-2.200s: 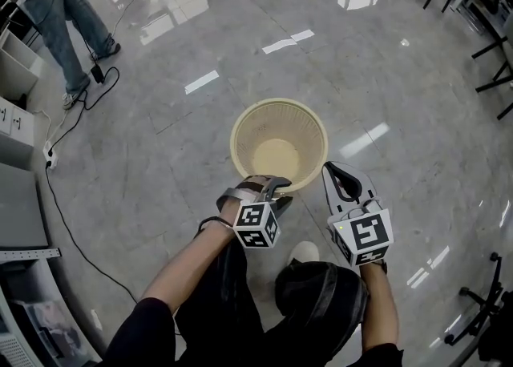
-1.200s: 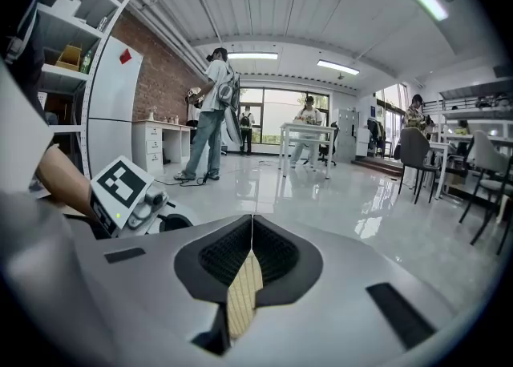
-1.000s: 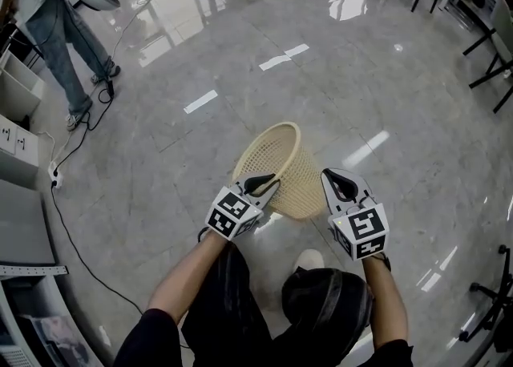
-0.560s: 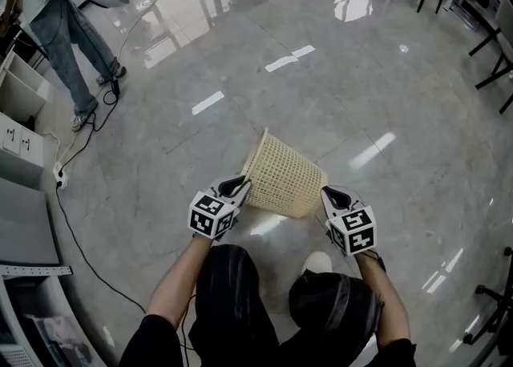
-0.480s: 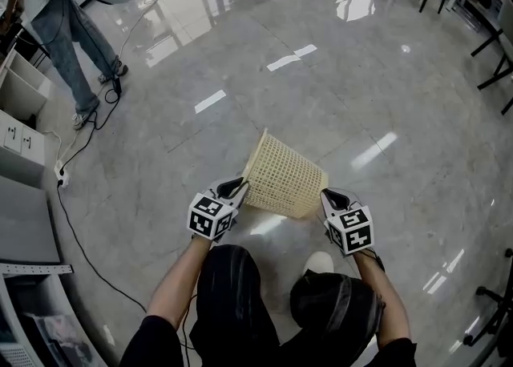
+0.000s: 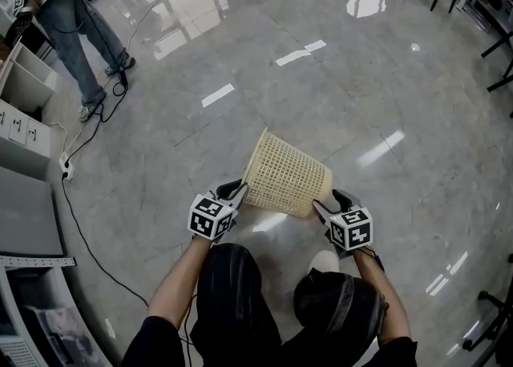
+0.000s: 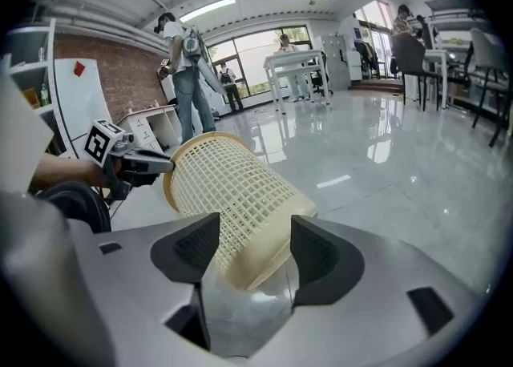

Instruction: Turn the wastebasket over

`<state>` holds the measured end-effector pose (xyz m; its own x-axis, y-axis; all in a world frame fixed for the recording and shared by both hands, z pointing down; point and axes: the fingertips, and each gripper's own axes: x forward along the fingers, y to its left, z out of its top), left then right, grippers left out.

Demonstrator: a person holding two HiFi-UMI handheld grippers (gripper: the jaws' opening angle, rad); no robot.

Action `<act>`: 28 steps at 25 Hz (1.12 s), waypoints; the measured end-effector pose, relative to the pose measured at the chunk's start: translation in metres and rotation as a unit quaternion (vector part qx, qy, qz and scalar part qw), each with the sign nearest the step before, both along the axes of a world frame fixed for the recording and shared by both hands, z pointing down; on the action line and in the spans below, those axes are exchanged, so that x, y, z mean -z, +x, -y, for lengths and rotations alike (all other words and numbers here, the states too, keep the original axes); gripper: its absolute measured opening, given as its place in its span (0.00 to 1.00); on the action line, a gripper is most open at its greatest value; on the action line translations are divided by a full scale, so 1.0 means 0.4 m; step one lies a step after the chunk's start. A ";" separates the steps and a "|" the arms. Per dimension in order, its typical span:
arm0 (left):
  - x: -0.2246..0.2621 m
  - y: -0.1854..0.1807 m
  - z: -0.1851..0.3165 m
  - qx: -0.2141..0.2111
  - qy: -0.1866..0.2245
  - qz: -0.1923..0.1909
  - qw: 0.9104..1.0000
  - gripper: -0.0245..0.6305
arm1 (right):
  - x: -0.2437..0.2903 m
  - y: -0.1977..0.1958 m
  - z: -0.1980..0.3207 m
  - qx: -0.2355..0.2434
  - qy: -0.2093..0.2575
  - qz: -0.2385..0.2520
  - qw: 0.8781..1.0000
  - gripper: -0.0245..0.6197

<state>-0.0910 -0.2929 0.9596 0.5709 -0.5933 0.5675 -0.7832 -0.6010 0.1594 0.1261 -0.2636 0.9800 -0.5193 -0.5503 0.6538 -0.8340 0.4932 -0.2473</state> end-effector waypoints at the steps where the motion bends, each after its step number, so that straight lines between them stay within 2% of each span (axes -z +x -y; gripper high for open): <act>1: 0.000 0.000 0.000 0.000 0.000 0.000 1.000 0.12 | -0.009 -0.001 -0.002 -0.006 -0.008 0.010 1.000 0.45; 6: 0.009 -0.002 -0.005 -0.007 0.009 0.006 1.000 0.12 | -0.058 0.005 -0.023 -0.029 -0.046 0.035 0.998 0.47; 10: 0.004 -0.003 -0.002 -0.011 0.010 0.004 1.000 0.12 | -0.104 -0.001 -0.042 -0.024 -0.075 0.050 0.996 0.47; 16: 0.011 -0.003 -0.007 -0.014 0.010 0.004 1.000 0.12 | -0.121 -0.031 -0.059 -0.013 -0.084 0.058 0.995 0.47; 28: 0.014 0.006 -0.004 -0.012 0.017 0.005 1.000 0.12 | -0.118 -0.021 -0.052 -0.023 -0.094 0.071 0.993 0.46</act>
